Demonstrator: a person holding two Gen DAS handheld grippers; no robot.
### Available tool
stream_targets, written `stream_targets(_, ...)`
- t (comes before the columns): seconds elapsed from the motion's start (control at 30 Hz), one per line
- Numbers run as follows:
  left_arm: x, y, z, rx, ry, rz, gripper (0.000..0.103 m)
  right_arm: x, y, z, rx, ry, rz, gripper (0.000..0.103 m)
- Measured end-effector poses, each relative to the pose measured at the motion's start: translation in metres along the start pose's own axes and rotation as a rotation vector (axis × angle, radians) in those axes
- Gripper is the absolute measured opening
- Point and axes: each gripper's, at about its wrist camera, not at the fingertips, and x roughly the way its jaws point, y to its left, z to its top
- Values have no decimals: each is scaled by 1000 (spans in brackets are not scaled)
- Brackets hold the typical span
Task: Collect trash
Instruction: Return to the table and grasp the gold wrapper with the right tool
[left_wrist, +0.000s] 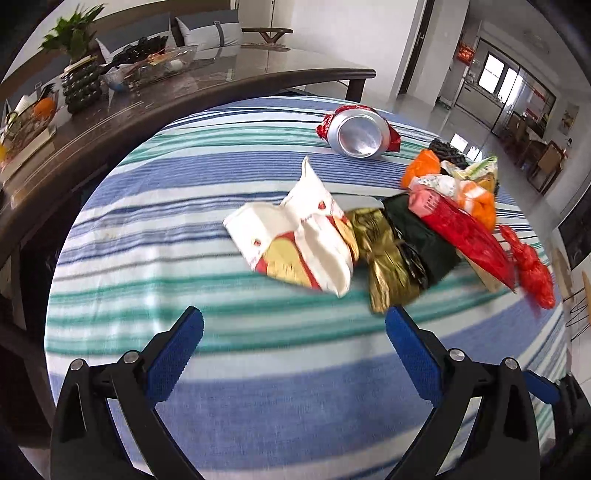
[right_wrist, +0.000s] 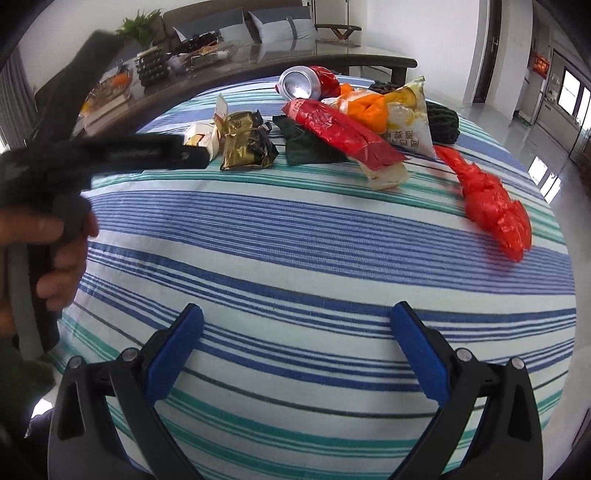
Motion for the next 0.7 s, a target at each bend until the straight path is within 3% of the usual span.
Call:
stream_targets(0.17, 19, 7, 14, 32, 2, 94, 98, 1, 0, 1, -9, 3, -1, 98)
stream_targets(0.33, 10, 44, 7, 14, 1, 109, 98, 6, 1, 10, -25, 50, 7, 98)
stream_targets(0.43, 1, 62, 0, 38, -11, 69, 98, 12, 7, 22, -46, 69, 50, 97)
stream_targets(0.5, -3, 62, -5, 77, -10, 28, 98, 18, 15, 35, -71, 62, 79, 86)
stream_targets(0.57, -4, 55, -7, 135, -11, -21, 98, 27, 20, 53, -84, 46, 106, 65)
stream_targets(0.7, -5, 49, -10, 168, -7, -58, 98, 49, 27, 89, -104, -20, 123, 65)
